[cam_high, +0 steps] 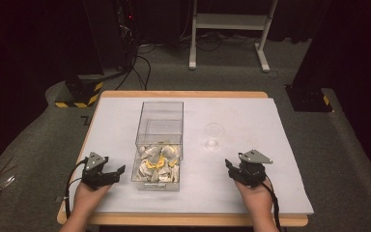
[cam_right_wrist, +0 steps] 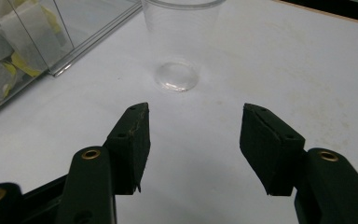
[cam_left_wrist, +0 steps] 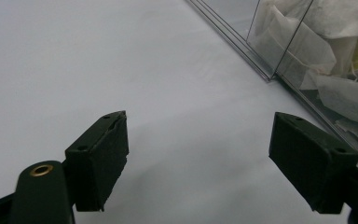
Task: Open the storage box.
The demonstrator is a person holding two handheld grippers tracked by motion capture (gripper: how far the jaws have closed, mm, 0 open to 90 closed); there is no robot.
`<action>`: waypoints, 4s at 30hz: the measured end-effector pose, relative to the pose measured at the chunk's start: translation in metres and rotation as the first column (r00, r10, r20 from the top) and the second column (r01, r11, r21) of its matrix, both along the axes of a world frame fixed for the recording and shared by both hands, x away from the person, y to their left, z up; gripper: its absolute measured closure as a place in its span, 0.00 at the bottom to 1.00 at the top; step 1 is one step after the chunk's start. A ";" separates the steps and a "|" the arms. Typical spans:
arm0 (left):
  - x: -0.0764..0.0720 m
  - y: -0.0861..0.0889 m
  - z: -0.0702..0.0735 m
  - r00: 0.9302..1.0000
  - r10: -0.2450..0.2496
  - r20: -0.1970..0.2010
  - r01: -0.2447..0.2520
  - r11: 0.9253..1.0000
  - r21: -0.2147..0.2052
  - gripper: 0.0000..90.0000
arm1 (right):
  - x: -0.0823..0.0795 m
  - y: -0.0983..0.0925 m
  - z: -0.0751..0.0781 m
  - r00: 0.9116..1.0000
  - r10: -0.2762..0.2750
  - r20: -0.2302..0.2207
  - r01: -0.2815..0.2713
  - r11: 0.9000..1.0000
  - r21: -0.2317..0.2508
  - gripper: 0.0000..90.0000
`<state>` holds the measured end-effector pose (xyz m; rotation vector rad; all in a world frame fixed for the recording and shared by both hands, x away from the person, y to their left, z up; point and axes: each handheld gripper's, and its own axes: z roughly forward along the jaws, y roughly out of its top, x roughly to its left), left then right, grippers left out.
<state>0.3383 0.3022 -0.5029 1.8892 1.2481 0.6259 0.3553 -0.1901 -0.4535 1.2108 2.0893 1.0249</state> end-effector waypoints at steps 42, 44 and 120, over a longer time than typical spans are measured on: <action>-0.001 -0.001 0.000 1.000 -0.017 0.001 0.017 1.000 -0.004 0.23 | -0.004 0.076 0.034 0.985 0.166 0.056 -0.169 0.984 0.054 0.49; -0.001 -0.002 0.000 1.000 -0.018 0.000 0.018 1.000 -0.003 0.23 | -0.004 0.080 0.035 0.982 0.178 0.063 -0.181 0.982 0.053 0.49; -0.002 -0.002 0.000 0.998 -0.057 0.000 0.057 0.998 -0.009 0.23 | 0.021 0.184 0.029 0.951 0.302 -0.072 -0.301 0.953 0.023 0.54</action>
